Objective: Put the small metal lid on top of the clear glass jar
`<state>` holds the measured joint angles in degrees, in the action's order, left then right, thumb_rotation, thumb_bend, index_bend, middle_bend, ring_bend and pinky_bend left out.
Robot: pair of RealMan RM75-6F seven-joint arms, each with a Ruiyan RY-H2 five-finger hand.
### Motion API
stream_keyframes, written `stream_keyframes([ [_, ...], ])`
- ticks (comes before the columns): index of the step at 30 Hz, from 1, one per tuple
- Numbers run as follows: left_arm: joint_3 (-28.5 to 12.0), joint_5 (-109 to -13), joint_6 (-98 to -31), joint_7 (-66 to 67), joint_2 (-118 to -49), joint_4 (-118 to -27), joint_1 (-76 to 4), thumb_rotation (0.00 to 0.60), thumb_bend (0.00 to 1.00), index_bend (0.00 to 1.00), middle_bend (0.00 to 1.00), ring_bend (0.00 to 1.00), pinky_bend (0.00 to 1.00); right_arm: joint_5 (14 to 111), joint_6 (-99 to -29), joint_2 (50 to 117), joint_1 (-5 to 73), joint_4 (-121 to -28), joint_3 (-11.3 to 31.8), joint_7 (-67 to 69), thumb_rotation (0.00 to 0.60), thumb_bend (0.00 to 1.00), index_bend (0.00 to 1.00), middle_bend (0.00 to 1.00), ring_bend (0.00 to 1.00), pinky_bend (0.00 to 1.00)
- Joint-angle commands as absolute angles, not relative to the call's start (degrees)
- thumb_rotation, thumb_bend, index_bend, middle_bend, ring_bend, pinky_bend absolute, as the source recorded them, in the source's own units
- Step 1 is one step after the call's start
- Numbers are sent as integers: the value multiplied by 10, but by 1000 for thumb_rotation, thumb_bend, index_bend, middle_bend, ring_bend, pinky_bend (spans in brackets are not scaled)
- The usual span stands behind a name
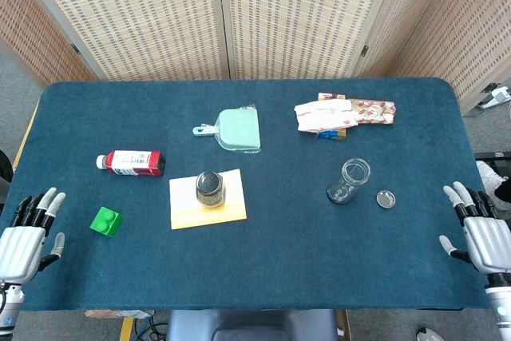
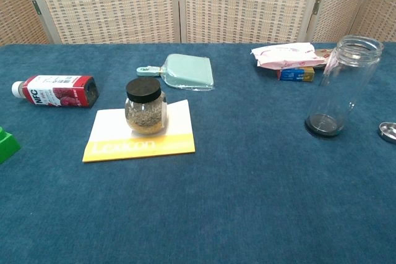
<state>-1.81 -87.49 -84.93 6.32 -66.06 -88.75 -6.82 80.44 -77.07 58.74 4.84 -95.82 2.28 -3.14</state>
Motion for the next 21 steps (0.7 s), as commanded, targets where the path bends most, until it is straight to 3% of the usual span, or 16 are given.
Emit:
stream_keyframes([
  [1, -19, -874, -850, 62, -660, -888, -68, 600, 495, 0, 0, 0, 20, 802, -768, 588, 50, -957, 23, -33, 600, 299, 0, 0, 0, 0],
  [10, -20, -878, -859, 58, -657, -889, -65, 600, 495, 0, 0, 0, 20, 792, -744, 588, 60, -958, 23, -27, 600, 299, 0, 0, 0, 0],
  [21, -23, -874, -862, 54, -656, -889, -63, 600, 495, 0, 0, 0, 20, 780, -654, 551, 97, -965, 16, 17, 600, 299, 21, 0, 0, 0],
])
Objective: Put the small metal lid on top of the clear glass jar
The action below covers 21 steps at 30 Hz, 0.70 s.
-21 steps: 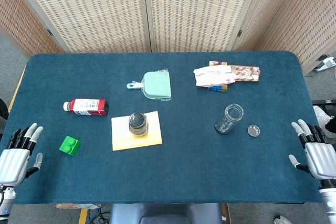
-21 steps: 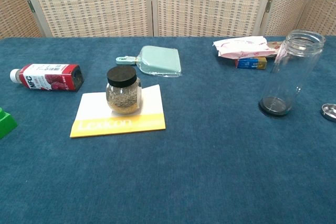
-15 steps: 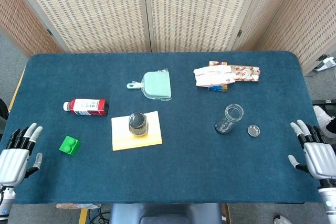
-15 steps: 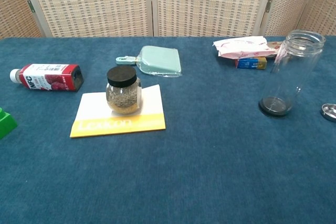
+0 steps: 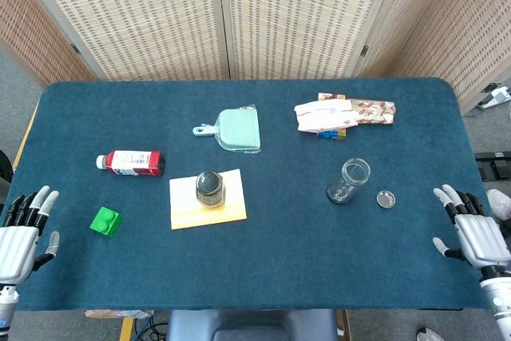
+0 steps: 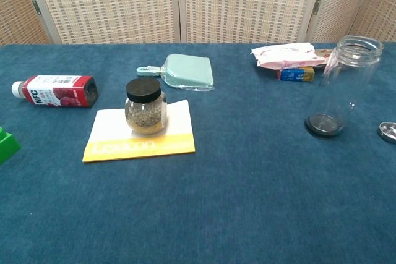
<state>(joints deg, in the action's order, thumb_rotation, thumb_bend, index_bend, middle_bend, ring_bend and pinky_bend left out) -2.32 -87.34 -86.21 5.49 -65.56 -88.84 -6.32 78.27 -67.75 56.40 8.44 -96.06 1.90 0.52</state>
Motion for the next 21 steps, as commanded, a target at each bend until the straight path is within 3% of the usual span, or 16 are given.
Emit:
stream_keyframes([
  [1, -22, -875, -861, 54, -656, -888, -64, 600, 495, 0, 0, 0, 20, 779, -643, 546, 102, -966, 16, 21, 600, 298, 35, 0, 0, 0],
  [13, -24, -877, -863, 50, -658, -882, -64, 600, 494, 0, 0, 0, 20, 744, -528, 508, 166, -967, 23, 44, 600, 207, 318, 0, 0, 0],
  [21, -24, -875, -862, 49, -658, -881, -64, 600, 494, 0, 0, 0, 9, 712, -471, 525, 194, -936, 21, 44, 600, 207, 339, 0, 0, 0],
])
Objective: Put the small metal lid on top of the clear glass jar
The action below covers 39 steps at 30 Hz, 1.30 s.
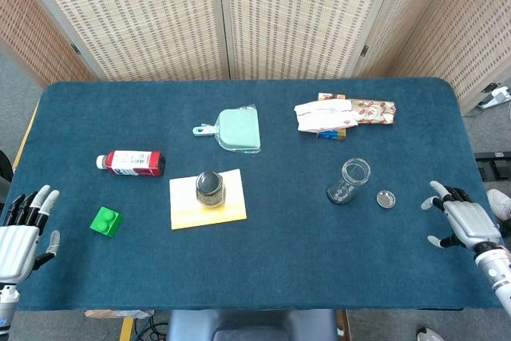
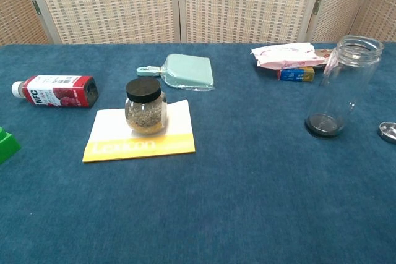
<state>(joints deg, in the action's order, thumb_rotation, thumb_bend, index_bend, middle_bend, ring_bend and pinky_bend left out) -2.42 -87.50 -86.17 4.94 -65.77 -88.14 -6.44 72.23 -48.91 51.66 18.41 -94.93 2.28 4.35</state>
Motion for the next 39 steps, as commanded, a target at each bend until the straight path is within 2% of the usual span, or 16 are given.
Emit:
stream_keyframes([
  [1, -25, -874, -862, 48, -657, -881, -64, 600, 495, 0, 0, 0, 8, 709, -463, 529, 198, -931, 20, 44, 600, 207, 339, 0, 0, 0],
  [18, -26, -878, -871, 21, -649, -880, -61, 600, 494, 0, 0, 0, 0, 651, -374, 583, 258, -869, 23, 25, 600, 171, 339, 0, 0, 0],
  [29, -26, -881, -874, 18, -647, -880, -60, 600, 495, 0, 0, 0, 0, 630, -356, 589, 283, -870, 17, -1, 600, 407, 339, 0, 0, 0],
  [39, -26, -883, -879, 16, -645, -882, -58, 600, 494, 0, 0, 0, 0, 606, -337, 615, 300, -844, 10, -13, 600, 390, 339, 0, 0, 0],
])
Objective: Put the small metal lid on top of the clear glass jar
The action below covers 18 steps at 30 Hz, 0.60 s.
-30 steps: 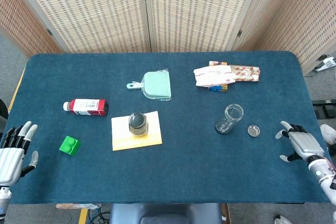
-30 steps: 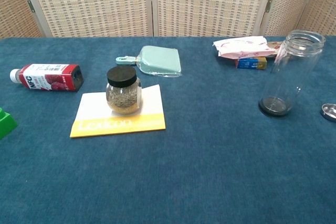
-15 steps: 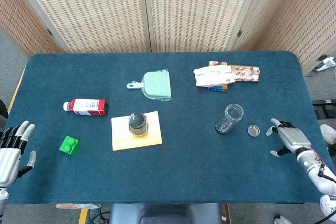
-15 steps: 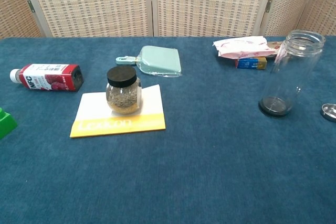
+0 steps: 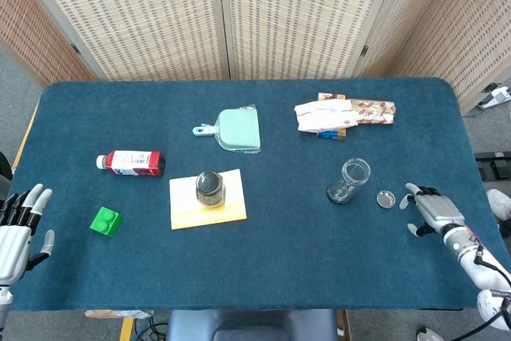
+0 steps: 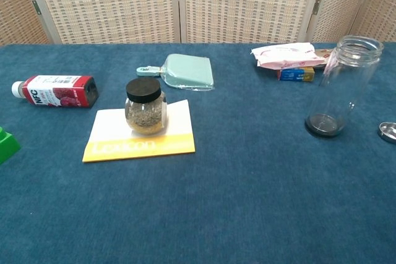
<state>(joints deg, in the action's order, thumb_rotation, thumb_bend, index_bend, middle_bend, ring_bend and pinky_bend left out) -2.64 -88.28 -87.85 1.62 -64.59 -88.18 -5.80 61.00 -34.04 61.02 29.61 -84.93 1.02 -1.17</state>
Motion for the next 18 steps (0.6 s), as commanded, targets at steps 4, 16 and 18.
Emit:
stream_keyframes([
  [4, -27, -884, -882, 13, -644, -883, -56, 600, 495, 0, 0, 0, 0, 604, -333, 624, 306, -837, 10, -12, 600, 390, 339, 0, 0, 0],
  [16, -27, -886, -885, 10, -641, -884, -55, 600, 494, 0, 0, 0, 0, 607, -339, 628, 311, -840, 9, -9, 600, 390, 339, 0, 0, 0],
  [18, -26, -887, -887, 10, -640, -886, -54, 600, 494, 0, 0, 0, 0, 605, -337, 631, 312, -836, 8, -9, 600, 390, 339, 0, 0, 0],
])
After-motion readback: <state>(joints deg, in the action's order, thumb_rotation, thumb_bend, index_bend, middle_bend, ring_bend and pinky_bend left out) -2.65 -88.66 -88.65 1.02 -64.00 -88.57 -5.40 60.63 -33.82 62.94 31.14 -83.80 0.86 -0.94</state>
